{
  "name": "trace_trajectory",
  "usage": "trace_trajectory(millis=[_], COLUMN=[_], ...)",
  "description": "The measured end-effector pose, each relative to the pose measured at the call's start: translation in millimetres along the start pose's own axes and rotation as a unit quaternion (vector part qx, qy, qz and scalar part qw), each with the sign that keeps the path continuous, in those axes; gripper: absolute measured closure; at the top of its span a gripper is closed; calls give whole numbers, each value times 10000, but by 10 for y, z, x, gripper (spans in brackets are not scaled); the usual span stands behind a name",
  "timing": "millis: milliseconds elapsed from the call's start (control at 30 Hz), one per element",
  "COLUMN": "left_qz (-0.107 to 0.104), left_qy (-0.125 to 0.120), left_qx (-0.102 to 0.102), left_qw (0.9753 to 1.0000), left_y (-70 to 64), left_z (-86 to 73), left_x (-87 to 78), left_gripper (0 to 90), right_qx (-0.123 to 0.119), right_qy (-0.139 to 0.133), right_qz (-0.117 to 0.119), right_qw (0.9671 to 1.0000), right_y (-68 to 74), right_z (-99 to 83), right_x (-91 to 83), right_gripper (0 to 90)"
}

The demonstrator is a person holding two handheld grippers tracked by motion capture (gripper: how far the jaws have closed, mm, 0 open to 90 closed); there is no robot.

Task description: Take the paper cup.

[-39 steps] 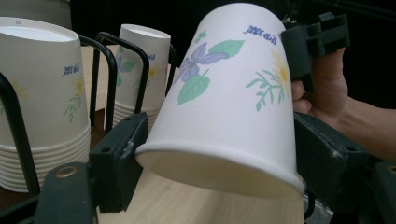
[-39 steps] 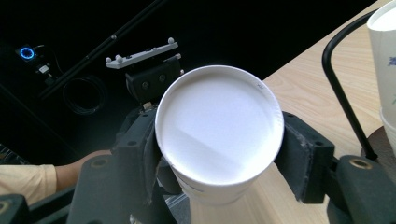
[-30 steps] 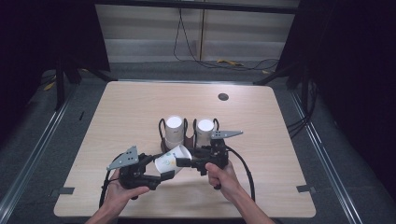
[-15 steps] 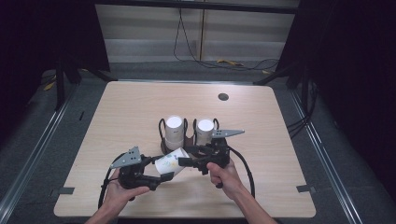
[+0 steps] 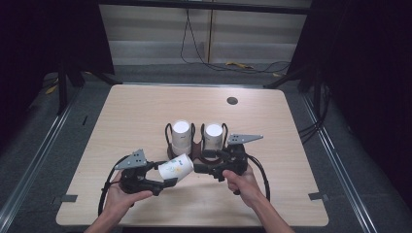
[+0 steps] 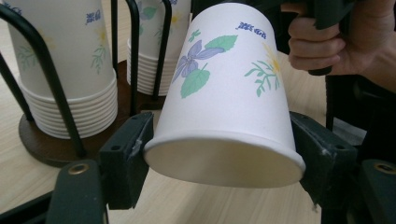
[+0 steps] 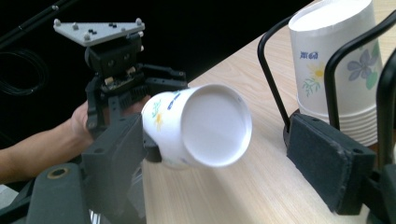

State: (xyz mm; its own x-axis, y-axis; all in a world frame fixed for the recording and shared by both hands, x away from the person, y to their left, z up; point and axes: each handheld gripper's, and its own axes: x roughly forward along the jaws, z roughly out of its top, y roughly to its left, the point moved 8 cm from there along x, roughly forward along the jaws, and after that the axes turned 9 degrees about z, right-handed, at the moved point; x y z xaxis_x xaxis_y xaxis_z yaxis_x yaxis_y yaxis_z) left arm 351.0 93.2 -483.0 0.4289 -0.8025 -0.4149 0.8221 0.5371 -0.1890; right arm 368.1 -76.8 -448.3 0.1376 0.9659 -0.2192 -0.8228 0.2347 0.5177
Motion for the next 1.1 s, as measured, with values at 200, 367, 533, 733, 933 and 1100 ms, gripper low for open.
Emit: trace_trajectory(millis=[200,367,533,733,933,1100], left_qz=[132,150,107,92,67,224], left_qy=[213,370,615,831,954,948], left_qx=[144,284,469,673,681,825], left_qw=[9996,9988,9969,9942,9931,9918], left_y=[63,74,36,2,-2,9], left_z=[-15,-28,-80,-102,-108,-66], left_x=[-26,-34,3,41,53,38], left_gripper=[274,274,274,271,268,266], right_qx=[-74,-162,-177,-292,-335,-379], right_qy=[169,410,548,808,954,1021], right_qz=[-61,-179,-234,-256,-240,-232], right_qw=[9998,9989,9981,9960,9946,9938], right_y=[-15,-31,-52,-45,-45,-50], right_z=[-66,-147,-201,-249,-272,-270], right_x=[-17,-24,-36,-5,17,25], right_gripper=[189,189,189,189,190,190])
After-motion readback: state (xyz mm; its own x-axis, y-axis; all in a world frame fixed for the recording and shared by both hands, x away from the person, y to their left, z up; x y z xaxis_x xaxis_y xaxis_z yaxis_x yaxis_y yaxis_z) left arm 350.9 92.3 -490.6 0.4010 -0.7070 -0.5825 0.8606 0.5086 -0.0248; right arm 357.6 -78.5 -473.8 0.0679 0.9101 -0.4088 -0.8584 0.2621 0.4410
